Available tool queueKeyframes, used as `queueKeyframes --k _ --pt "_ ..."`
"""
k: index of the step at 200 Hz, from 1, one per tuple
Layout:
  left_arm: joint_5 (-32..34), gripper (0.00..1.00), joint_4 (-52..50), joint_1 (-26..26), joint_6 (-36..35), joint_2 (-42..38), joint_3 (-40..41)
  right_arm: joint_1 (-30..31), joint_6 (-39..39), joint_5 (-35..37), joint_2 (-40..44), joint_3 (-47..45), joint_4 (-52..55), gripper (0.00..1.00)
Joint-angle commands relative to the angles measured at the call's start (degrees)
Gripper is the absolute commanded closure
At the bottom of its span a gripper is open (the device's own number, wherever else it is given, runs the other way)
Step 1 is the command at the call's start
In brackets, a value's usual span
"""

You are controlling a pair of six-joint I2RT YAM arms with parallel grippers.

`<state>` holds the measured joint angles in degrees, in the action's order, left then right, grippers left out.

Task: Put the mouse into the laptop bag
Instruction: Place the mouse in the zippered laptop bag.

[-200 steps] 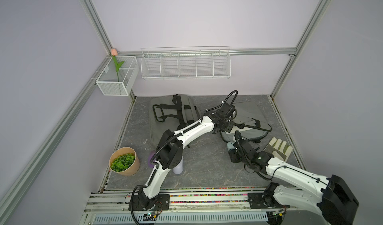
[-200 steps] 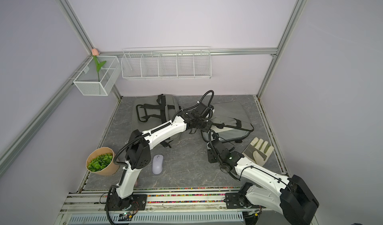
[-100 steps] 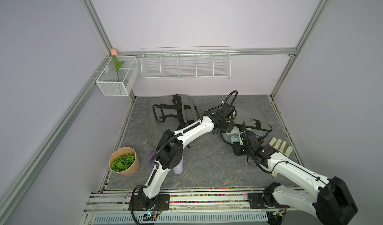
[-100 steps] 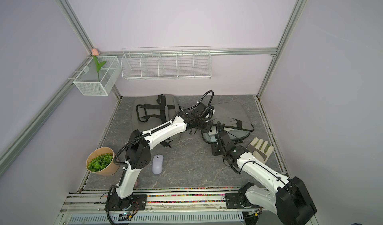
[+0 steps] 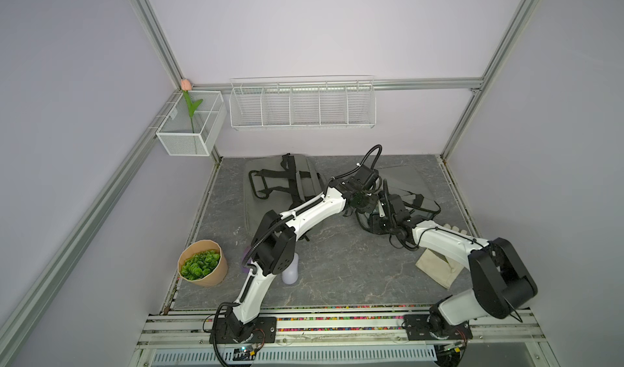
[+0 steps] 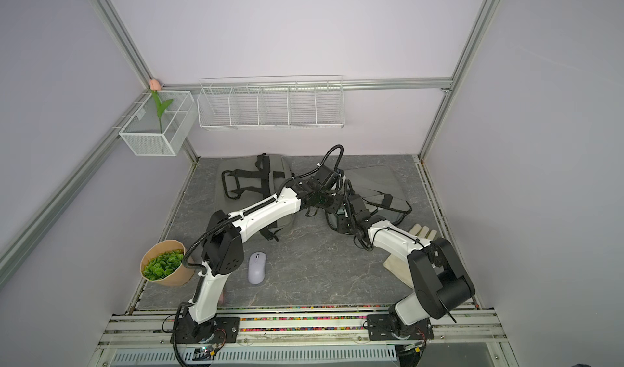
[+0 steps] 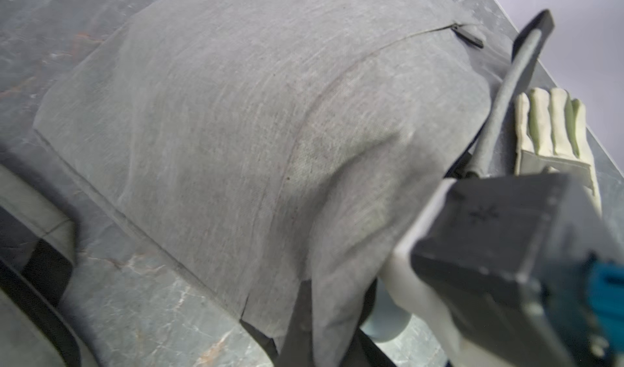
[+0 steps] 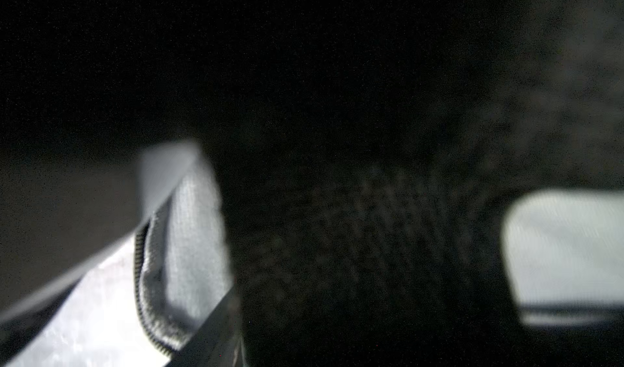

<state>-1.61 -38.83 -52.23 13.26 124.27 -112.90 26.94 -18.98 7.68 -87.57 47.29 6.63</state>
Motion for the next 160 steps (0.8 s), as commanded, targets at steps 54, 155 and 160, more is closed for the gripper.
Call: queueKeyframes --k 54,155,160 --pt "-4.51 1.0 0.08 -1.61 0.77 -2.84 0.98 -1.07 -0.27 0.96 -9.81 2.46 -10.87 0.25" --pt "-5.07 1.0 0.42 -1.56 0.6 -2.72 1.73 -1.48 -2.0 1.53 7.36 -8.18 -10.57 0.09" --pt "-5.14 1.0 0.31 -1.56 0.6 -2.68 1.64 -1.58 -2.16 1.25 8.64 -8.94 -10.67 0.09"
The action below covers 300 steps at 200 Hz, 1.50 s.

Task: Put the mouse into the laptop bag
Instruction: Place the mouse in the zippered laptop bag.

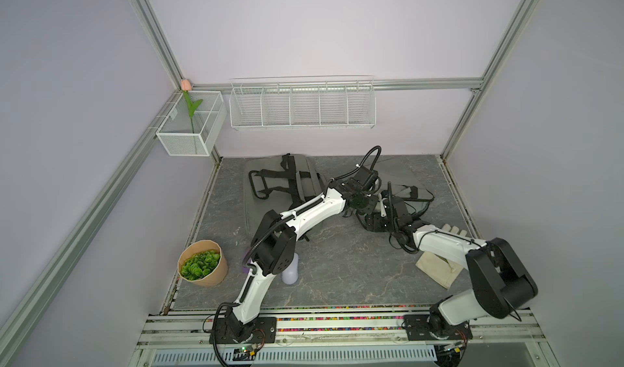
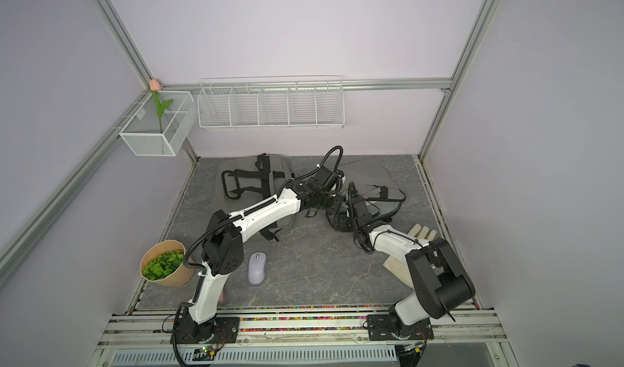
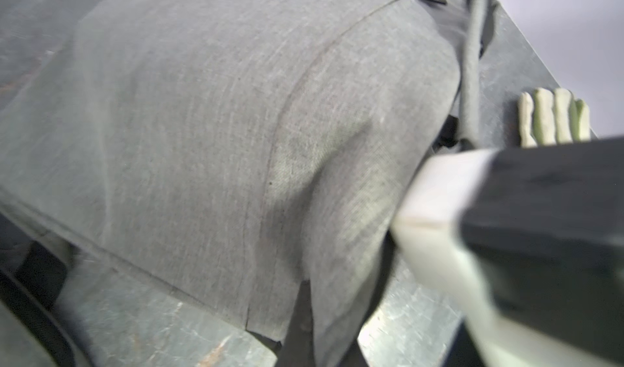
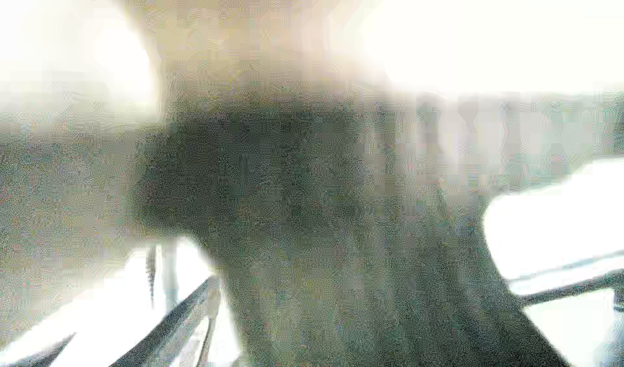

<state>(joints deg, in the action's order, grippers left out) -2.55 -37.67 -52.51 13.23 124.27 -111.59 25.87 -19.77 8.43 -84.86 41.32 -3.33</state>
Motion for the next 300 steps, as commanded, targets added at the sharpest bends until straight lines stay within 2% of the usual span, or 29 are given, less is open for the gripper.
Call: queueKeyframes --k 1,30,65,91,119,142,170,184,206,246,270,300 --pt "-4.3 1.0 -0.88 -1.28 0.64 -2.7 0.37 -0.53 -1.35 0.48 6.15 -3.12 -0.7 0.09" --pt "-4.42 1.0 -0.85 -1.29 0.68 -2.43 0.56 -0.75 -1.59 -0.97 12.15 -7.56 -1.67 0.1" --pt "-4.23 1.0 -0.91 -1.28 0.52 -2.38 0.67 -3.0 -2.91 -3.44 16.73 -13.15 -3.45 0.17" --pt "-4.24 1.0 -1.0 -1.32 0.5 -2.35 0.67 -6.84 -6.42 -9.34 17.45 -18.42 -8.01 0.18" --pt "-4.16 1.0 -1.23 -1.28 0.59 -2.11 0.54 -7.52 -6.86 -10.17 15.91 -19.75 -9.51 0.14" --pt "-4.22 1.0 -1.37 -1.28 0.74 -1.94 0.28 -8.63 -7.12 -13.1 11.61 -19.23 -12.0 0.22" --pt "-4.18 1.0 -1.62 -1.28 0.79 -1.68 0.06 -9.8 -7.13 -16.19 4.59 -16.46 -15.58 0.47" --pt "-4.13 1.0 -2.08 -1.28 0.59 -1.48 -0.26 -9.92 -7.2 -17.72 0.97 -13.83 -17.04 0.54" --pt "-4.04 1.0 -2.66 -1.28 0.48 -1.15 -0.81 -9.83 -8.4 -20.41 -3.79 -9.82 -20.35 0.6" --pt "-4.15 1.0 -3.89 -1.33 0.16 0.16 -2.7 -9.1 -9.91 -23.63 -8.98 -5.01 -23.69 0.61" --pt "-4.27 1.0 -4.12 -1.28 0.04 0.44 -3.13 -9.24 -9.97 -22.26 -6.44 -7.38 -23.2 0.63" --pt "-4.68 1.0 -4.25 -1.28 0.08 0.79 -3.54 -9.43 -8.89 -19.56 1.12 -11.61 -19.62 0.69"
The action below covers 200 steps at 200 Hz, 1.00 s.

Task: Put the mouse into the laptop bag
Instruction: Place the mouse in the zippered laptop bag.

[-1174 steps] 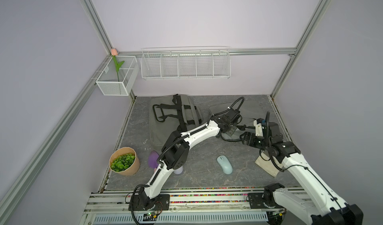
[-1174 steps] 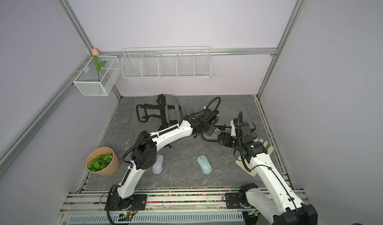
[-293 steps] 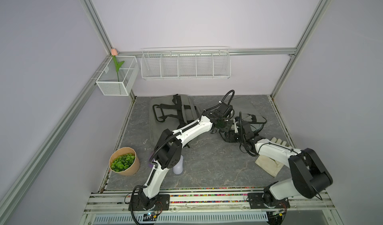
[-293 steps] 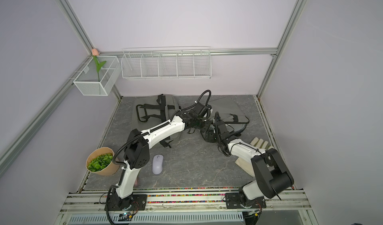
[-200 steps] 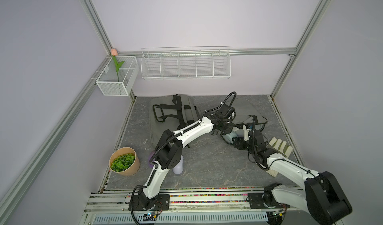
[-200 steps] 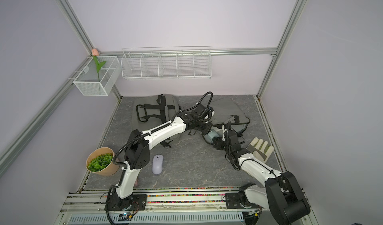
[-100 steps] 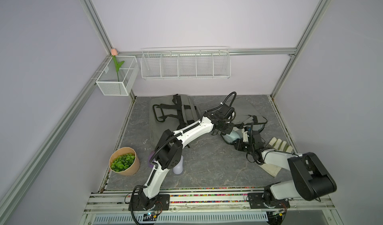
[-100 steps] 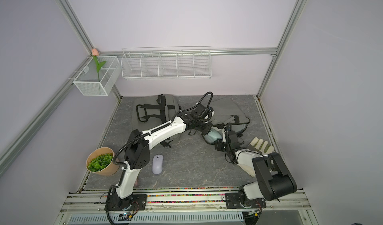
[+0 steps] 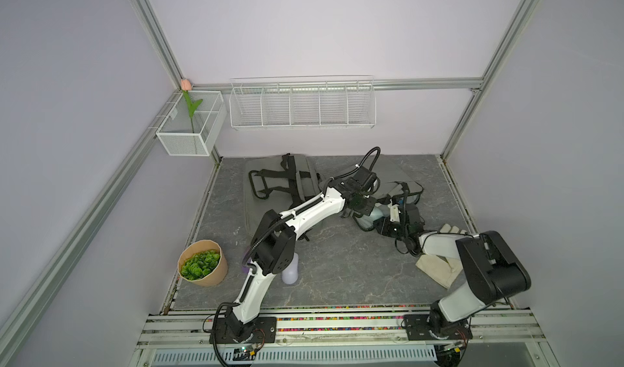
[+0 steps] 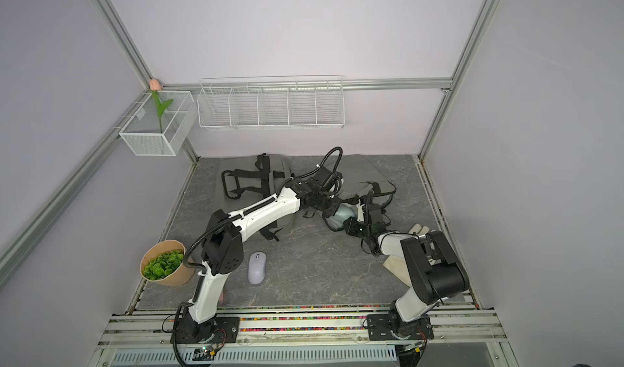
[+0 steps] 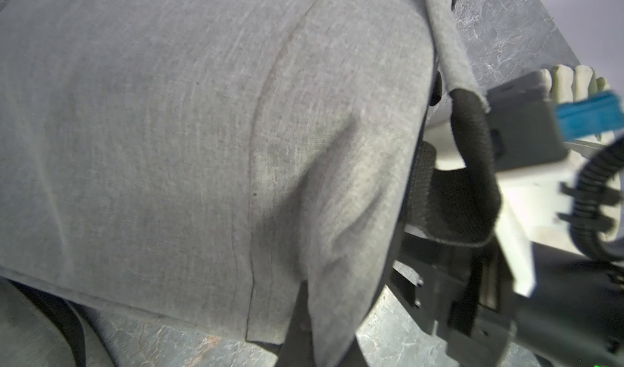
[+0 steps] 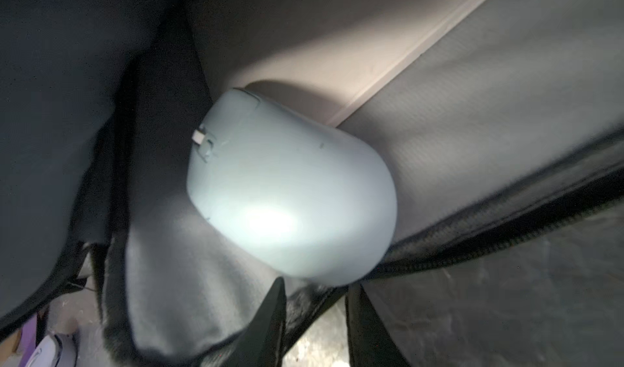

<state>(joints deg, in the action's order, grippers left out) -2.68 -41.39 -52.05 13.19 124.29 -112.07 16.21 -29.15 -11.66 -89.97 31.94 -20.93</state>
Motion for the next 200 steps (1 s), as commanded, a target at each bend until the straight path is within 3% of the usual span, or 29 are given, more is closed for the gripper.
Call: queueKeyframes --k 1,57,71,82,95,139,200 --pt "-4.58 1.0 -0.54 -1.74 0.1 0.77 -3.06 0.19 0.49 0.56 6.53 -2.33 -1.93 0.69" --pt "-5.8 1.0 -0.11 -1.74 0.91 0.85 -2.52 -4.11 -0.39 -1.22 16.52 -5.52 3.82 0.67" --pt "-6.19 1.0 0.23 -1.74 1.14 0.87 -2.3 -7.85 -1.87 -2.67 18.13 -6.48 4.14 0.78" --pt "-6.38 1.0 0.34 -1.78 1.31 0.97 -2.26 -9.89 -3.24 -4.34 18.89 -7.28 3.93 0.92" --pt "-6.54 1.0 0.42 -1.74 1.49 1.05 -2.25 -11.94 -5.24 -6.4 19.07 -7.98 3.29 0.94" --pt "-6.68 1.0 0.71 -1.82 1.84 1.19 -1.91 -18.03 -13.07 -19.34 10.62 -7.16 -4.68 0.94" --pt "-6.6 1.0 0.6 -1.92 1.9 1.36 -1.92 -19.72 -17.55 -23.14 -2.15 -3.6 -12.75 0.94"
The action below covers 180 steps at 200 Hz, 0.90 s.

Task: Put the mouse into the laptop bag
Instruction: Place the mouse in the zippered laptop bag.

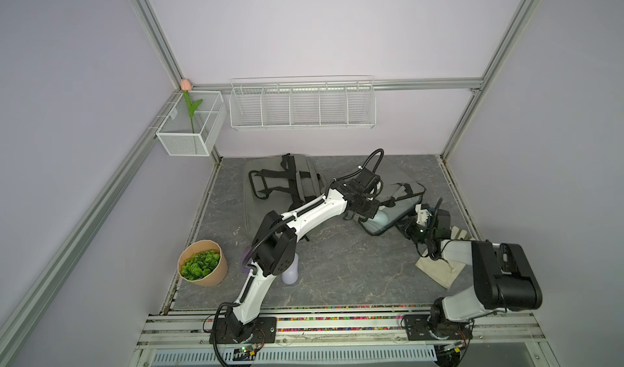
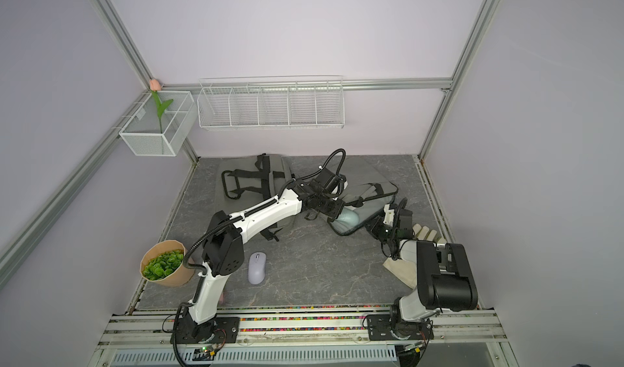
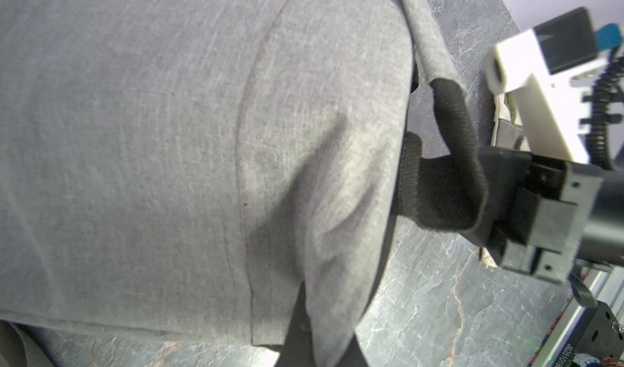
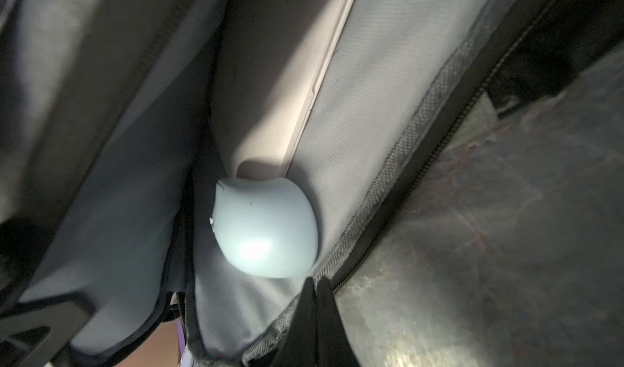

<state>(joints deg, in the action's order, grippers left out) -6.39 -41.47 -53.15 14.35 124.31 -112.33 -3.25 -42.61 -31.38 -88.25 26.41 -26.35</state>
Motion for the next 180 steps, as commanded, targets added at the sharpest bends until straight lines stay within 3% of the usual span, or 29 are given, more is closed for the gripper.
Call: queueKeyframes --k 1,34,111,144,180 --pt "-2.9 1.0 0.69 -0.82 0.76 1.36 -1.62 -0.27 -4.25 -3.52 -4.13 2.0 -7.59 0.94" --pt "-3.05 1.0 0.43 -0.91 0.68 1.87 -2.14 1.55 -8.87 -5.35 -11.44 3.82 -16.09 0.93" --pt "-3.76 1.0 -1.28 -1.34 0.32 4.21 -5.37 14.58 -18.84 -4.24 -22.52 10.45 -29.42 0.93" --pt "-3.49 1.0 -1.93 -1.61 0.08 4.35 -6.47 14.45 -22.73 -4.29 -25.9 9.62 -36.84 0.93" --pt "-3.08 1.0 -2.12 -1.69 -0.37 3.76 -6.4 12.07 -20.07 -4.12 -22.65 5.49 -34.28 0.93"
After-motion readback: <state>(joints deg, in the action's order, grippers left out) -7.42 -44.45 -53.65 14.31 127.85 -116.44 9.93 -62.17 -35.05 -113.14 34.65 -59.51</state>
